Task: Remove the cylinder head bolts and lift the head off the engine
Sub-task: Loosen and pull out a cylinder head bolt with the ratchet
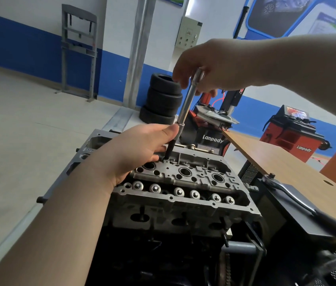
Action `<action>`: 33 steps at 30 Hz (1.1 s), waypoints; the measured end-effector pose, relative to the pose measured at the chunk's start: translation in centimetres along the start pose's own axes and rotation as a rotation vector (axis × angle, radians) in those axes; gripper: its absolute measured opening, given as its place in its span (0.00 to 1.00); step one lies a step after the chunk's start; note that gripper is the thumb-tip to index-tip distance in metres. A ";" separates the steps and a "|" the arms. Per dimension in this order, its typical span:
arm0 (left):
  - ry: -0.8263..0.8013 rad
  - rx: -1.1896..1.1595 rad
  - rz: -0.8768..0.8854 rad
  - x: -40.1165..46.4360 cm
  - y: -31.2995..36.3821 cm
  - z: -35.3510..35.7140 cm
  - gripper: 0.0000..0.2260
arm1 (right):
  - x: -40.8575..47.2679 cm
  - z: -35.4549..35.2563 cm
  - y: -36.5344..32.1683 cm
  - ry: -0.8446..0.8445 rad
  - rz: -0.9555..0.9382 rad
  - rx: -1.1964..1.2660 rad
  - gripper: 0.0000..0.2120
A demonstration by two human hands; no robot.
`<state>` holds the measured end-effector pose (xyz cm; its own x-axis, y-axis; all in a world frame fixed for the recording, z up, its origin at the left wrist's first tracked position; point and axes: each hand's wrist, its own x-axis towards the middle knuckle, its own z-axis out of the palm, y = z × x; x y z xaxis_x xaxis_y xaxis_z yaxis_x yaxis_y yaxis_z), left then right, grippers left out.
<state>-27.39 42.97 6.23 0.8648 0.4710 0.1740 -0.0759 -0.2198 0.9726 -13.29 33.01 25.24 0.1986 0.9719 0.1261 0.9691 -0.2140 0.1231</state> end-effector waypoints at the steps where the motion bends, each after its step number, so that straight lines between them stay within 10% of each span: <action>1: -0.001 0.016 0.002 0.0 0.0 0.0 0.36 | -0.1 0.0 -0.1 -0.003 0.000 0.058 0.15; 7: 0.075 0.148 -0.006 0.2 -0.6 0.3 0.25 | 1.0 1.8 -0.1 0.048 0.111 -0.087 0.11; 11: 0.186 0.706 0.020 1.4 0.3 -0.2 0.22 | 0.6 1.2 0.1 0.018 0.046 0.150 0.16; 13: 0.177 0.882 -0.001 2.4 1.3 -1.0 0.17 | 0.6 1.3 -0.6 0.008 0.080 0.144 0.03; 15: 0.097 0.974 -0.039 3.6 2.0 -1.4 0.10 | 1.4 1.5 -0.6 0.058 0.136 -0.057 0.19; 33: -0.353 1.030 -0.204 7.3 2.0 -1.1 0.16 | 1.2 0.8 -1.0 0.232 0.216 0.121 0.05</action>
<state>-21.81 46.85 9.62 0.9194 0.3455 -0.1879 0.3915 -0.8486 0.3558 -13.95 34.44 24.51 0.3759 0.8545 0.3585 0.9215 -0.3856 -0.0471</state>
